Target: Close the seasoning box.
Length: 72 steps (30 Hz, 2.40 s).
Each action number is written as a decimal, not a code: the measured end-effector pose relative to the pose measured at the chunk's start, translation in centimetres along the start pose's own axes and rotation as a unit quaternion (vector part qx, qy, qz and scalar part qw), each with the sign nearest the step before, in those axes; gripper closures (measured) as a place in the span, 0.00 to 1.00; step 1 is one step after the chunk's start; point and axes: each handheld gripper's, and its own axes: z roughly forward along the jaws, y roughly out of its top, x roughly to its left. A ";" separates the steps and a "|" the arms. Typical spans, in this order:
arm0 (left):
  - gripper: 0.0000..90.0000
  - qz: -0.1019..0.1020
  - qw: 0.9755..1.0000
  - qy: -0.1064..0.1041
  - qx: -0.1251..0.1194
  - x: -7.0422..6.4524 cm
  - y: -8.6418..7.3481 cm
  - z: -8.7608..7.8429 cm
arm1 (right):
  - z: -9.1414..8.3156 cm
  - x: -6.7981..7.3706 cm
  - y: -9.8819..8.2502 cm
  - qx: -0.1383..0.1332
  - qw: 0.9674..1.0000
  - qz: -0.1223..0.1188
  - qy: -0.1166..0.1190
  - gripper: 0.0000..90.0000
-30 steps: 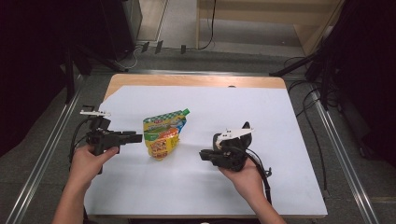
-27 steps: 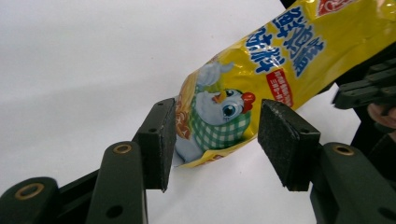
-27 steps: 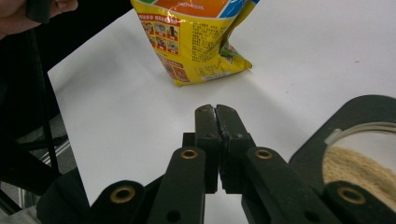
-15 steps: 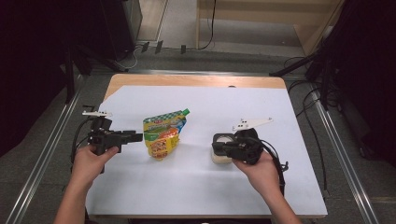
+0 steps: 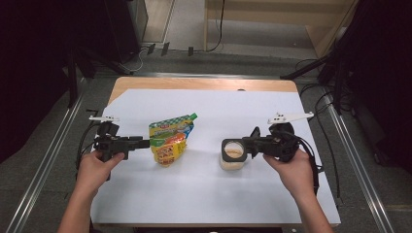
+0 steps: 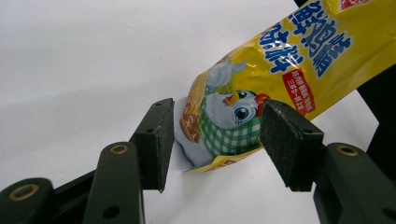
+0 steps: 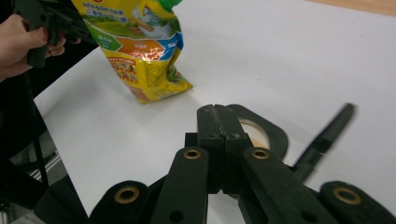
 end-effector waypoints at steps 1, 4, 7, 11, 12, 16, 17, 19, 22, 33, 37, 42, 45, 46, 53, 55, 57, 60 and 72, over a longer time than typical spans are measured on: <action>0.51 0.000 1.000 0.000 0.000 0.0 0.0 0.0 | -0.3 -0.1 0.0 -0.002 1.000 0.001 -0.003 1.00; 0.51 0.001 1.000 0.000 0.000 0.0 0.0 0.0 | -1.3 -0.7 0.2 -0.008 1.000 0.005 -0.012 1.00; 0.51 0.001 1.000 0.001 0.001 0.0 0.0 0.1 | -2.3 -1.2 0.2 -0.019 1.000 0.011 -0.019 1.00; 0.51 0.001 1.000 0.001 0.004 0.0 0.0 0.1 | -3.4 -2.1 0.1 -0.030 0.999 0.022 -0.029 1.00; 0.51 0.001 1.000 0.001 0.004 0.0 0.0 0.1 | -3.7 -2.3 0.0 -0.031 0.999 0.024 -0.036 1.00; 0.50 0.003 1.000 -0.001 0.003 -0.1 0.0 0.2 | -3.9 -3.1 -0.4 -0.032 0.998 0.034 -0.047 1.00; 0.50 0.003 1.000 -0.001 0.004 -0.1 0.0 0.2 | -3.8 -3.5 -0.6 -0.030 0.998 0.040 -0.049 1.00; 0.50 0.003 1.000 0.000 0.005 -0.1 0.0 0.3 | -3.5 -4.0 -0.9 -0.028 0.997 0.048 -0.048 1.00; 0.50 0.002 1.000 -0.001 0.004 -0.1 0.0 0.3 | -2.4 -4.7 -1.5 -0.016 0.997 0.060 -0.048 1.00; 0.50 0.003 1.000 -0.001 0.005 -0.1 0.0 0.3 | -0.2 -4.8 -2.3 0.007 0.997 0.067 -0.035 1.00; 0.50 -0.001 1.000 -0.004 0.006 -0.1 0.0 0.4 | -0.1 -4.8 -2.4 0.006 0.997 0.073 -0.027 1.00; 0.50 0.001 1.000 -0.004 0.006 -0.1 0.0 0.4 | 0.1 -4.6 -2.4 0.001 0.997 0.072 -0.019 1.00; 0.50 0.001 1.000 -0.003 0.007 -0.1 0.0 0.4 | 0.3 -4.1 -2.3 0.001 0.998 0.057 -0.028 1.00; 0.50 0.001 1.000 -0.004 0.007 -0.1 0.0 0.4 | 0.4 -3.9 -2.2 0.001 0.998 0.054 -0.029 1.00; 0.50 -0.001 1.000 -0.005 0.008 -0.1 0.0 0.5 | 1.3 -3.1 -2.1 0.008 0.999 0.038 -0.033 1.00; 0.50 -0.003 1.000 -0.005 0.008 -0.1 0.0 0.6 | 1.5 -3.0 -2.1 0.007 0.999 0.036 -0.033 1.00; 0.50 -0.005 1.000 -0.006 0.011 0.0 0.0 0.6 | 1.8 -2.8 -2.2 0.005 0.999 0.033 -0.030 1.00; 0.50 -0.004 1.000 -0.006 0.012 0.0 0.0 0.7 | 2.4 -2.5 -2.2 0.008 0.999 0.027 -0.028 1.00; 0.50 -0.006 1.000 -0.007 0.013 0.1 -0.1 0.8 | 5.4 -0.9 -2.5 0.047 0.999 -0.002 -0.018 1.00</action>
